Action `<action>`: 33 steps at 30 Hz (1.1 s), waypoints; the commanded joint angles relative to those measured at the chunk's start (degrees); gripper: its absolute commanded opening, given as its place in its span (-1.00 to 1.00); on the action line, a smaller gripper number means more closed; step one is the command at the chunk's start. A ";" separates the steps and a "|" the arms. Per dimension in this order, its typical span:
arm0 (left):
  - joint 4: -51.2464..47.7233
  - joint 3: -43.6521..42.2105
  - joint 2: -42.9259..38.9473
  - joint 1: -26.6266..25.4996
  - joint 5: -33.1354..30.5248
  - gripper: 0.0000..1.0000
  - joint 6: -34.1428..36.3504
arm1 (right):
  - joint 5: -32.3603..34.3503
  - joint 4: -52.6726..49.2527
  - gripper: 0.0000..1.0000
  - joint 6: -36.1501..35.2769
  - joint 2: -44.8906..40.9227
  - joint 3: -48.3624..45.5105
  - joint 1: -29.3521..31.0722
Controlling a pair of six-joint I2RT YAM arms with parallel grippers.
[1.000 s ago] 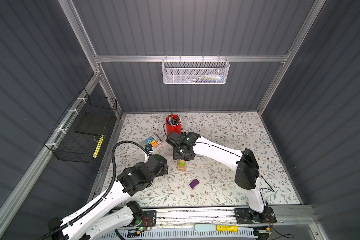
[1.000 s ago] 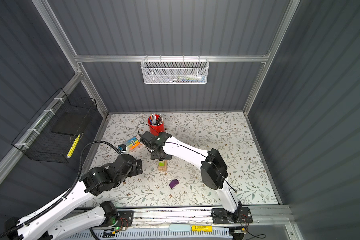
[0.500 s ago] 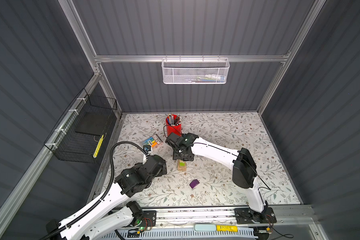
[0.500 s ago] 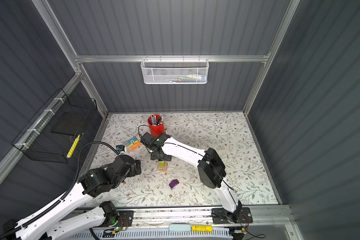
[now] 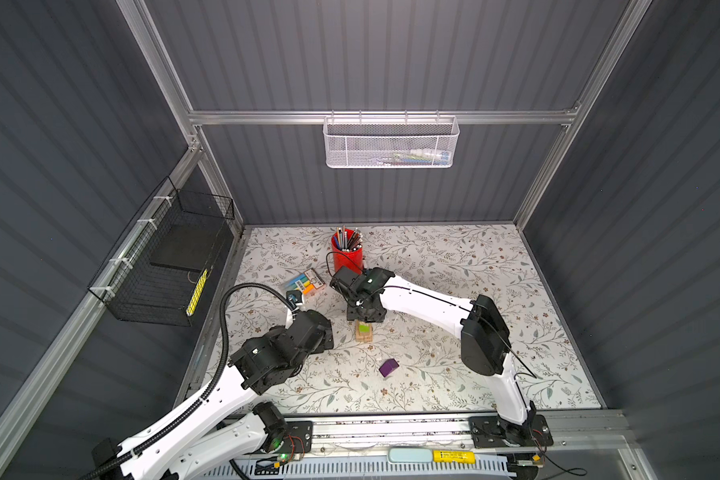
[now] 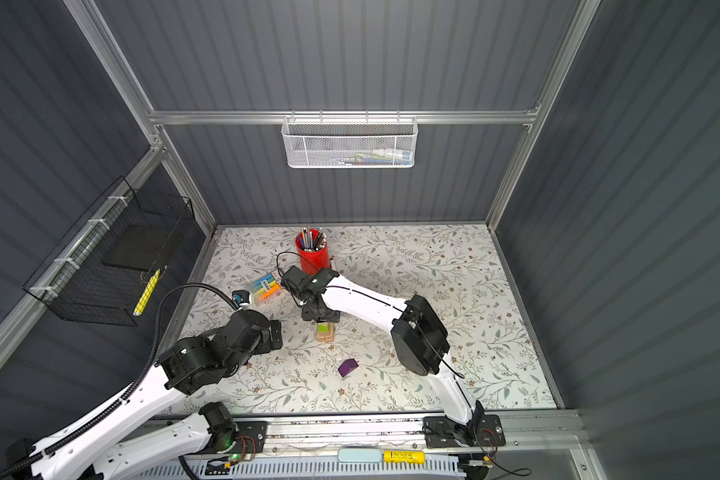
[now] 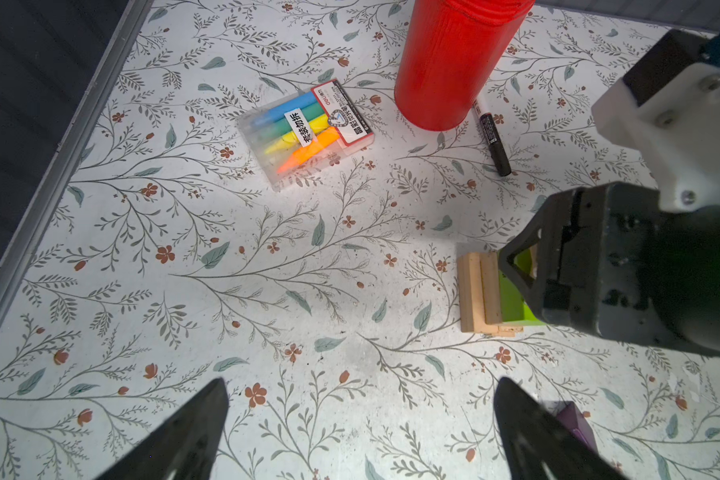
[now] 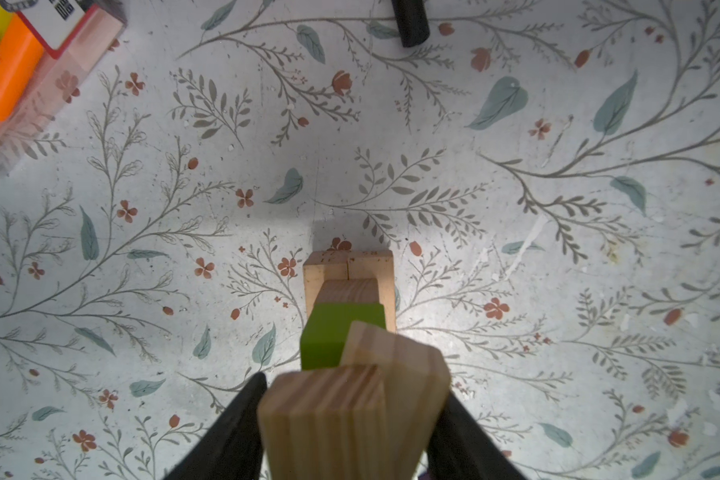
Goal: Build the wood block tower
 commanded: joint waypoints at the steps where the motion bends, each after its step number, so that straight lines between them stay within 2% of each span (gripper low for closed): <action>1: -1.21 -0.64 -0.15 -0.21 -1.25 0.99 -0.54 | 0.10 -0.16 0.08 -0.10 0.88 -0.49 -0.40; 8: -1.26 -0.50 -0.20 -0.24 -1.34 0.99 -0.54 | -0.37 -0.15 -0.14 -1.02 0.91 -0.22 -0.44; 21: -0.98 -0.32 0.01 -0.25 -1.33 0.99 -0.45 | -0.60 -1.04 -0.30 -1.89 0.55 0.39 -0.22; 29: -1.46 -0.41 -0.43 -0.21 -1.69 0.99 -0.62 | -0.92 -1.58 -0.31 -2.26 0.93 0.79 -0.05; 33: -1.42 -0.49 -0.35 -0.23 -1.69 0.99 -0.72 | -0.97 -1.91 -0.23 -2.52 1.22 1.08 -0.09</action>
